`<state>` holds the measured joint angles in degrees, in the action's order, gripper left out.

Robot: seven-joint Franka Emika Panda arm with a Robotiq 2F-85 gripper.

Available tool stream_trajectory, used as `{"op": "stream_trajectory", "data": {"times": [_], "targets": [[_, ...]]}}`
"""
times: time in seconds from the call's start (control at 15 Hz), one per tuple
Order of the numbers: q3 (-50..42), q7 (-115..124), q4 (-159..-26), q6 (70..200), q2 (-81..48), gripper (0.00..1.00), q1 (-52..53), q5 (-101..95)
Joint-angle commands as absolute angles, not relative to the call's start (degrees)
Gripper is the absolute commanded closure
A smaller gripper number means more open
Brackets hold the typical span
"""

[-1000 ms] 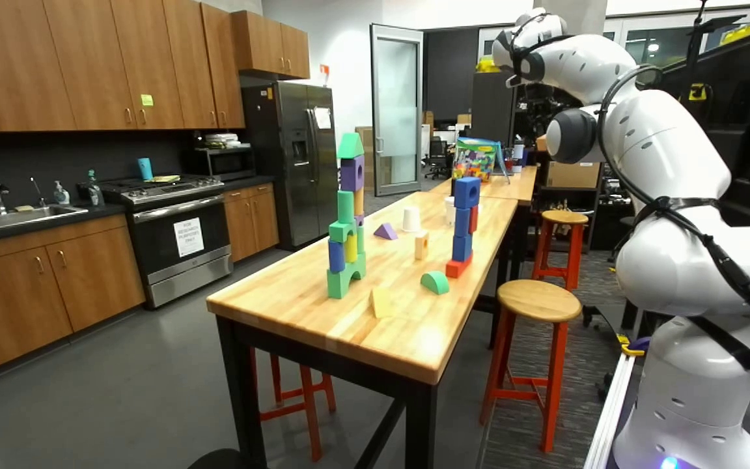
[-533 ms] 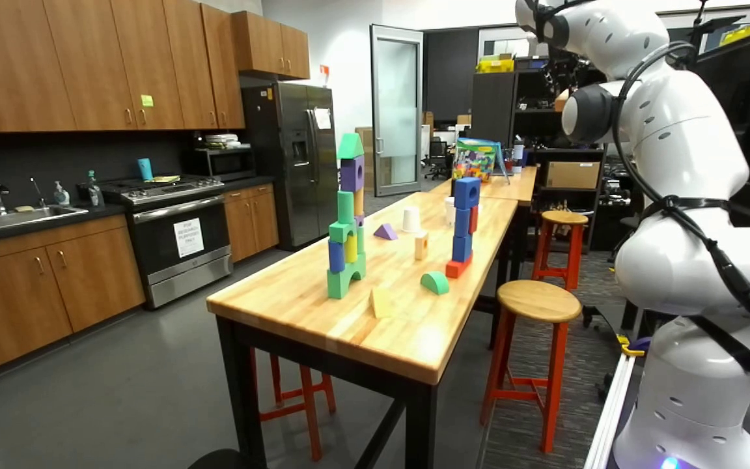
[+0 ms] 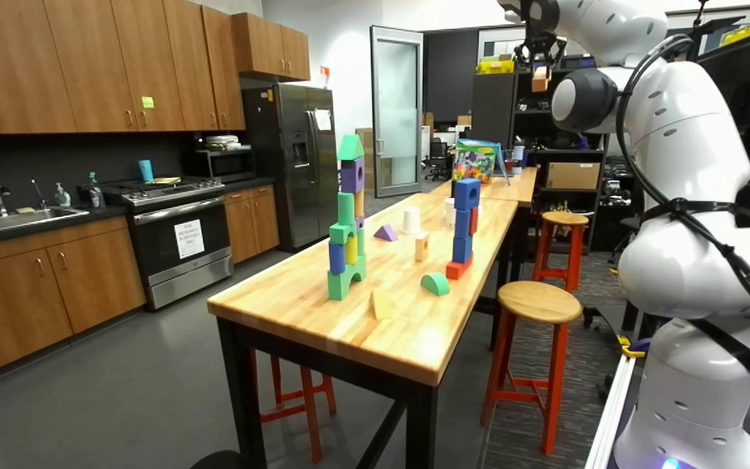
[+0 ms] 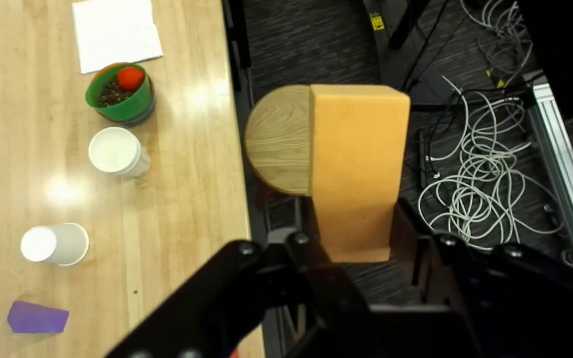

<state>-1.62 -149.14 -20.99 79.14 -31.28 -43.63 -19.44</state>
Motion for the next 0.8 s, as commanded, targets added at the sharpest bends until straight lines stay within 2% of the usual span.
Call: {"op": "stream_trajectory", "data": {"times": [0.0, 0.07, 0.33, 0.67, 0.73], "targets": [[3.9, -149.0, -21.3, 78.4, -30.6, 0.85, -40.2, -24.5], [-2.6, -148.4, -23.1, 78.1, -29.3, 0.85, -38.0, -18.2], [-5.8, -134.4, -23.5, 70.9, -28.9, 0.85, -35.5, -12.4], [-6.6, -119.7, -20.8, 64.9, -31.0, 0.85, -37.8, -5.7], [-7.2, -124.6, -20.5, 65.9, -31.7, 0.60, -36.8, -7.7]]}}
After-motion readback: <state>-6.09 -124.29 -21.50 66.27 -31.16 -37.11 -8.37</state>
